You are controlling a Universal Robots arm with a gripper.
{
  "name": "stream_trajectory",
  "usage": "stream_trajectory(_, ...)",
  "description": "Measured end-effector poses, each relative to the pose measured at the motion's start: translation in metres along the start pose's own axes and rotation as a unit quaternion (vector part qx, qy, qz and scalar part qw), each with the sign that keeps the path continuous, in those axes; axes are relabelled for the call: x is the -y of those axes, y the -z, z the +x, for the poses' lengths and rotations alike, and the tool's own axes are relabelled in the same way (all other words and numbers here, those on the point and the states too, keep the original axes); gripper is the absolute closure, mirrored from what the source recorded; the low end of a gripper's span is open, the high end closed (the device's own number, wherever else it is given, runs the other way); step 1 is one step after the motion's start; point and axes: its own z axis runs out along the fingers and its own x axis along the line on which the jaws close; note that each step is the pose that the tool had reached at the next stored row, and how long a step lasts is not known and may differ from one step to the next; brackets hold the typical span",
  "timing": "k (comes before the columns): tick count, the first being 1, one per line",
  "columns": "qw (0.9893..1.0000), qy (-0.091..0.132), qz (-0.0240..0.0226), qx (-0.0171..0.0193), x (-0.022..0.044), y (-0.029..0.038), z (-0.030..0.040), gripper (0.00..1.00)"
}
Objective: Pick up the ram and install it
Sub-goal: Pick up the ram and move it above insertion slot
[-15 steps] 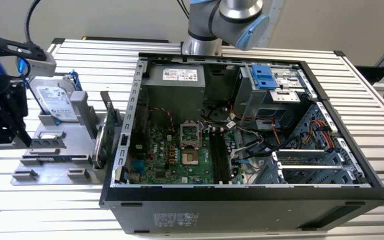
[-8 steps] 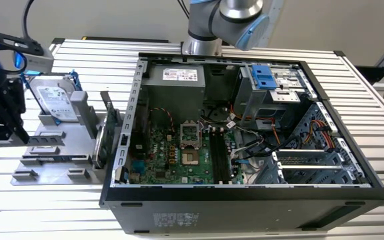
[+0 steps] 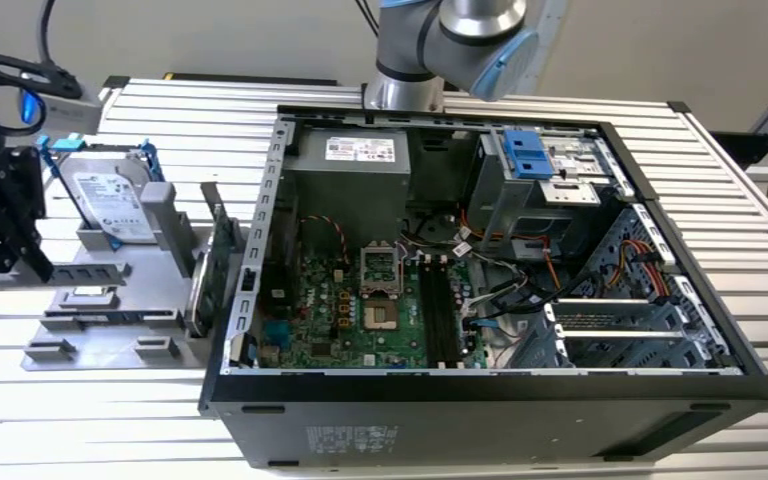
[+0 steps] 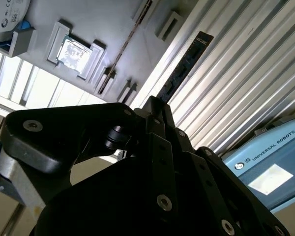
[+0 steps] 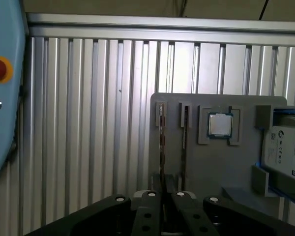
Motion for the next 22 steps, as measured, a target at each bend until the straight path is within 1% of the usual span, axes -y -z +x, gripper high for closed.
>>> stream_trajectory(7, 1.0, 0.0, 0.0, 0.0, 0.0, 0.0075, 0.0003, 1.0)
stream_trajectory(22, 1.0, 0.0, 0.0, 0.0, -0.0001, 0.0212, 0.0009, 1.0)
